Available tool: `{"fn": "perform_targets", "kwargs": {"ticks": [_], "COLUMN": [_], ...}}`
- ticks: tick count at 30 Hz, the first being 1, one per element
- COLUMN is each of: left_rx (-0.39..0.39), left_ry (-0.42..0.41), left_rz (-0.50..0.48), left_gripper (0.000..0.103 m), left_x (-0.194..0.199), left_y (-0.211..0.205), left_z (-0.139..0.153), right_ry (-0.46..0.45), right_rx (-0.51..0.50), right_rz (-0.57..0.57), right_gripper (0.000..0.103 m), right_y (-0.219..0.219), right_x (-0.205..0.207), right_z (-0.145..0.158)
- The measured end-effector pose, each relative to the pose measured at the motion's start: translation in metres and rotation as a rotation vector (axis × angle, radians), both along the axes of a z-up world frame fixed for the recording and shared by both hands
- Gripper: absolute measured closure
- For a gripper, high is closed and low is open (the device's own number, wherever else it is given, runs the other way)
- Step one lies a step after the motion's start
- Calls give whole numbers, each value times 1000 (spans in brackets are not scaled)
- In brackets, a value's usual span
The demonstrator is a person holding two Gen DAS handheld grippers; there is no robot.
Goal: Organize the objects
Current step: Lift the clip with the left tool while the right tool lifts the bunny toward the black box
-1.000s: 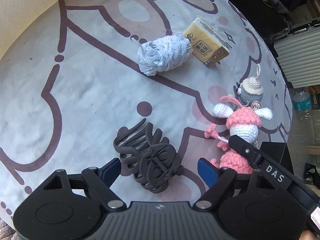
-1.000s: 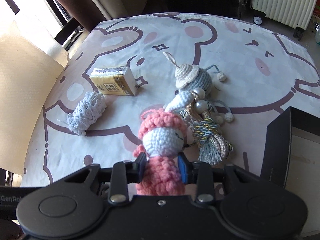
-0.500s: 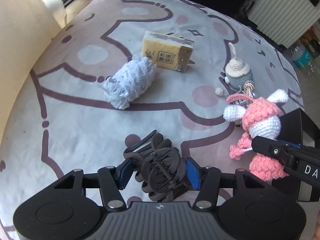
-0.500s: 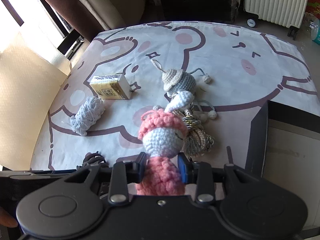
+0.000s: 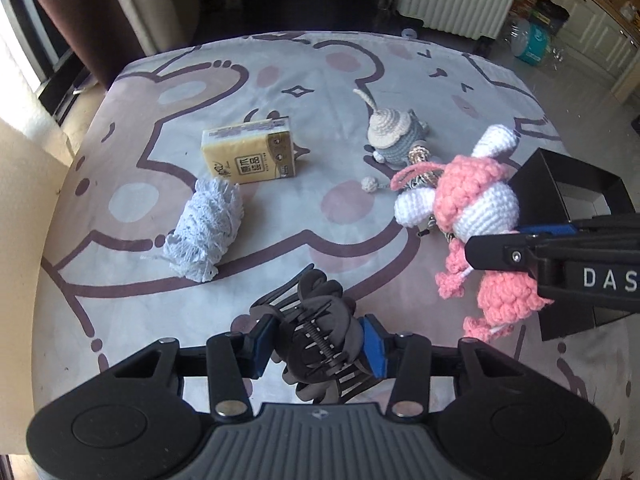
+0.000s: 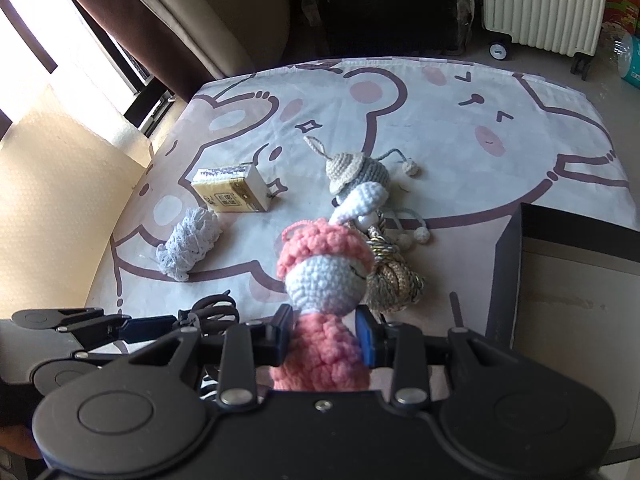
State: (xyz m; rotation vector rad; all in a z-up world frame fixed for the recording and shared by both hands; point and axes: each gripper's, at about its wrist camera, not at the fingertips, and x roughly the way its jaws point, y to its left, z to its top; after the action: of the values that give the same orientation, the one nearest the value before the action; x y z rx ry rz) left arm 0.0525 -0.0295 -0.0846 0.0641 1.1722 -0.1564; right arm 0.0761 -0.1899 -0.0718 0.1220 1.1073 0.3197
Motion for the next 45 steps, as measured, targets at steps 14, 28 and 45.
{"fn": "perform_targets", "kwargs": {"ticks": [14,28,45], "left_rx": [1,15,87], "left_ry": [-41,-78,68], "left_rz": [-54,-68,-226], "left_gripper": [56,56,55], "left_x": [-12,-28,-26], "left_y": [-3,-9,-18], "left_z": [23,44,-3], "right_ry": [-27,-50,-50], "right_rx": [-14,-39,-62], "right_rz": [4,-5,-29], "right_gripper": [68,68,68], "right_y": [-2,-5,-14], "right_x": [-17,-36,-49], "right_z": [14,32,39]}}
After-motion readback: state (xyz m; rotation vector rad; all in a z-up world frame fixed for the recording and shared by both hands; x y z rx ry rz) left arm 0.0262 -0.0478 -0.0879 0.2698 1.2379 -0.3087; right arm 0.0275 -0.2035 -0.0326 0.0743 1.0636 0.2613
